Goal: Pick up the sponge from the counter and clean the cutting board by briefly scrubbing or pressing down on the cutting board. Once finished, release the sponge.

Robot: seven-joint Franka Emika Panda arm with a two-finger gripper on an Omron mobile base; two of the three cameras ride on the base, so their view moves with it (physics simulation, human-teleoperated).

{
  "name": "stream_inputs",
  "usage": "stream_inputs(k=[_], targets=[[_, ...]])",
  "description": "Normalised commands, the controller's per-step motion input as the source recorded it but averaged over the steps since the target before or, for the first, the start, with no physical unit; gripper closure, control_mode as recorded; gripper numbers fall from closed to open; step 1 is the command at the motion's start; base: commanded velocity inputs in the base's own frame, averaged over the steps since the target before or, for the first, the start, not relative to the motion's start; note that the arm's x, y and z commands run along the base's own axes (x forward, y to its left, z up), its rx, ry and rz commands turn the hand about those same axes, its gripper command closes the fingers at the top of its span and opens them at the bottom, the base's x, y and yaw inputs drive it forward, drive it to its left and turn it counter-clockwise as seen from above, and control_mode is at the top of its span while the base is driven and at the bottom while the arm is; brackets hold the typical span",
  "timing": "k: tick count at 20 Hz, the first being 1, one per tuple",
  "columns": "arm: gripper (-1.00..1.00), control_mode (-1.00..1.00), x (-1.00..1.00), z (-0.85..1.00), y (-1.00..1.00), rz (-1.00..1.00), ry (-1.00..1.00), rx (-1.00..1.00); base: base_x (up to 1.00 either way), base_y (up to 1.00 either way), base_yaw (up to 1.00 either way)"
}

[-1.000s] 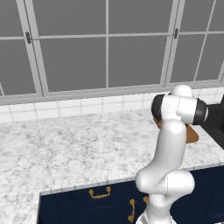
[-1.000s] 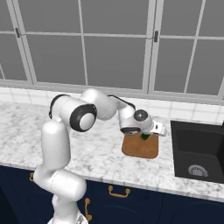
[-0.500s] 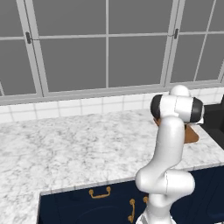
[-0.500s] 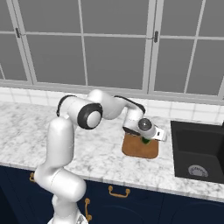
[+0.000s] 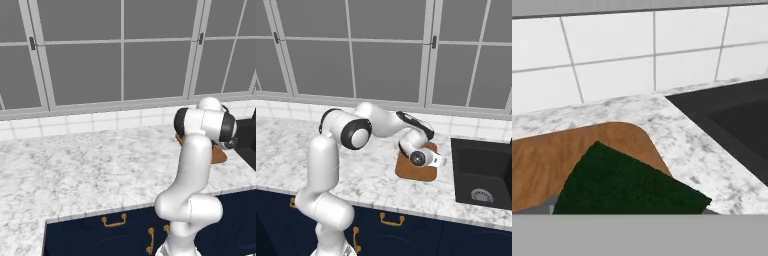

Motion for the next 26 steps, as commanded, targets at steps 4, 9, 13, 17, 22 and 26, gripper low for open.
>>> stream_inputs(k=[4, 9, 13, 17, 22, 26], targets=[[1.0, -1.0, -0.28, 0.31, 0.39, -0.08, 0.29, -0.04, 0.0, 0.0, 0.0], [1.0, -1.0, -0.17, 0.96, -0.03, -0.01, 0.56, -0.13, 0.0, 0.0, 0.0], [1.0, -1.0, -0.3, 0.04, -0.33, 0.01, 0.04, -0.01, 0.0, 0.0, 0.0], [1.0, -1.0, -0.33, -0.2, -0.62, 0.0, -0.1, 0.09, 0.0, 0.0, 0.0], [1.0, -1.0, -0.4, -0.4, -0.36, -0.01, -0.05, 0.05, 0.0, 0.0, 0.0], [1.0, -1.0, -0.2, -0.68, 0.11, -0.02, -0.02, -0.01, 0.0, 0.0, 0.0]])
